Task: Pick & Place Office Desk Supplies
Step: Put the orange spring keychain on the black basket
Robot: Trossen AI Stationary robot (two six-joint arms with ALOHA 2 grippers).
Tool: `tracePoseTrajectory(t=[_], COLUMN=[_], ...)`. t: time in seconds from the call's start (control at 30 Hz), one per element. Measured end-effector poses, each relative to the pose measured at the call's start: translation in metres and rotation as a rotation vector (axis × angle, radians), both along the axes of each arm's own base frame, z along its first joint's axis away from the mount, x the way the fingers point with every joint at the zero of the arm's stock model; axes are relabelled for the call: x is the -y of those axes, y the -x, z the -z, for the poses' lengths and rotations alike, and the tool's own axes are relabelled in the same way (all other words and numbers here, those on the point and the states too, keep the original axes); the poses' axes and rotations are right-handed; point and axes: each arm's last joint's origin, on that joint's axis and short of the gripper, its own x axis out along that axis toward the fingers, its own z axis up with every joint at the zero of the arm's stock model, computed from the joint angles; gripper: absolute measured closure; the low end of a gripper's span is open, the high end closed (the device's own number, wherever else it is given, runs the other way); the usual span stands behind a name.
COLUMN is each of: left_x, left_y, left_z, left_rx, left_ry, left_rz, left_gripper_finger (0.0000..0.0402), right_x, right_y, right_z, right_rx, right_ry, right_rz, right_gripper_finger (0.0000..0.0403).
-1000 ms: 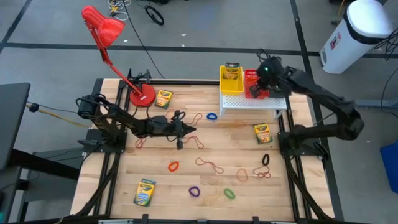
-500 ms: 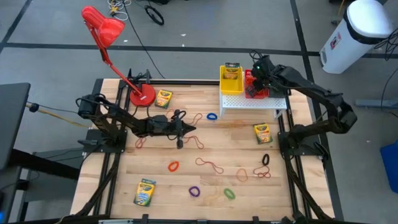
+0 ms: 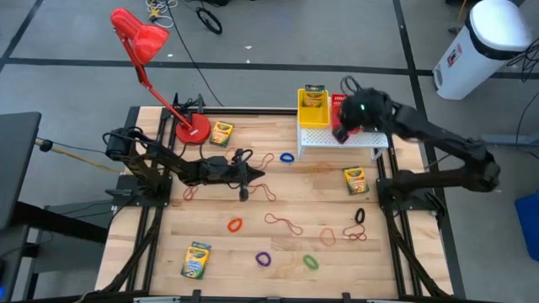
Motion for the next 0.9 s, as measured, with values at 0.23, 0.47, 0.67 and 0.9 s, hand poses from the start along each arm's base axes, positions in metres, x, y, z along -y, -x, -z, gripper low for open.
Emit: tracePoseTrajectory(t=[0.23, 0.47, 0.67, 0.9], left_x=[0.000, 0.003, 0.020, 0.050], left_y=[0.000, 0.002, 0.003, 0.007], left_z=[0.000, 0.009, 0.021, 0.031], left_rx=[0.012, -0.074, -0.251, -0.521], left_ry=[0.055, 0.141, 0.204, 0.295], left_rz=[-0.020, -0.002, 0.017, 0.038], left_gripper_finger=[0.0381, 0.0343, 0.0299, 0.0238], right_x=[-0.059, -0.102, -0.119, -0.123], right_y=[-0.018, -0.033, -0.033, -0.031], right_z=[0.026, 0.067, 0.083, 0.093], right_rx=[0.221, 0.385, 0.452, 0.449], right_ry=[0.034, 0.072, 0.122, 0.130], right_rz=[-0.295, -0.518, -0.616, -0.641], right_gripper_finger=[0.0385, 0.0395, 0.0391, 0.0397])
